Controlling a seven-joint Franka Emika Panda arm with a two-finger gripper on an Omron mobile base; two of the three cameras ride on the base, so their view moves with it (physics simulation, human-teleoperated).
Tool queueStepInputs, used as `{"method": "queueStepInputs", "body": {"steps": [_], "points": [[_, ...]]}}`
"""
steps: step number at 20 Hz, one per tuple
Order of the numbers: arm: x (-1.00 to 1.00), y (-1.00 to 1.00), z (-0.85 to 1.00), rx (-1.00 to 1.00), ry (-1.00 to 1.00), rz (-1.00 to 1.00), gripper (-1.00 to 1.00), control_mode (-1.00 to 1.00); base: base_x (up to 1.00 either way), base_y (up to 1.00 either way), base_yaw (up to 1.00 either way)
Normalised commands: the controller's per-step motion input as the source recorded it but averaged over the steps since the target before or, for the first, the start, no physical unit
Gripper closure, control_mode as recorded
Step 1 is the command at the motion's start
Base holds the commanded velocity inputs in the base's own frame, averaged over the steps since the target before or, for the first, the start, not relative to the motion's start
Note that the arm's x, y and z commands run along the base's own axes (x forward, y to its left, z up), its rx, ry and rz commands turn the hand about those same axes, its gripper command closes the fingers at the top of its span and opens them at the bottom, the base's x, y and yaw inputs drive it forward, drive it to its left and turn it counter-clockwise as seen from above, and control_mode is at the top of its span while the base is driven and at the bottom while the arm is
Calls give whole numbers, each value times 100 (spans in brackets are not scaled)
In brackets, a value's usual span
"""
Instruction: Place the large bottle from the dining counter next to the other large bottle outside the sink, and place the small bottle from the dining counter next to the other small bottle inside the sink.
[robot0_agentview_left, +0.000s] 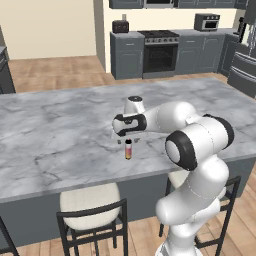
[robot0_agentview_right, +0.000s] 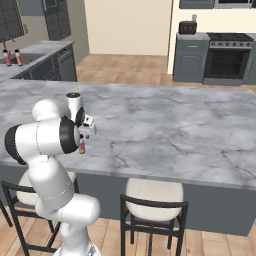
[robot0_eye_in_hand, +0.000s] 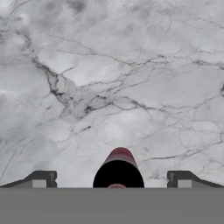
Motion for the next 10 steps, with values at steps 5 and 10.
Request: {"method": "queueStepInputs", "body": {"steps": [5, 10], "points": [[0, 0, -9, 0, 0, 0, -100, -100, 0, 0, 0], [0, 0, 0, 0, 0, 0, -100, -100, 0, 0, 0]]}}
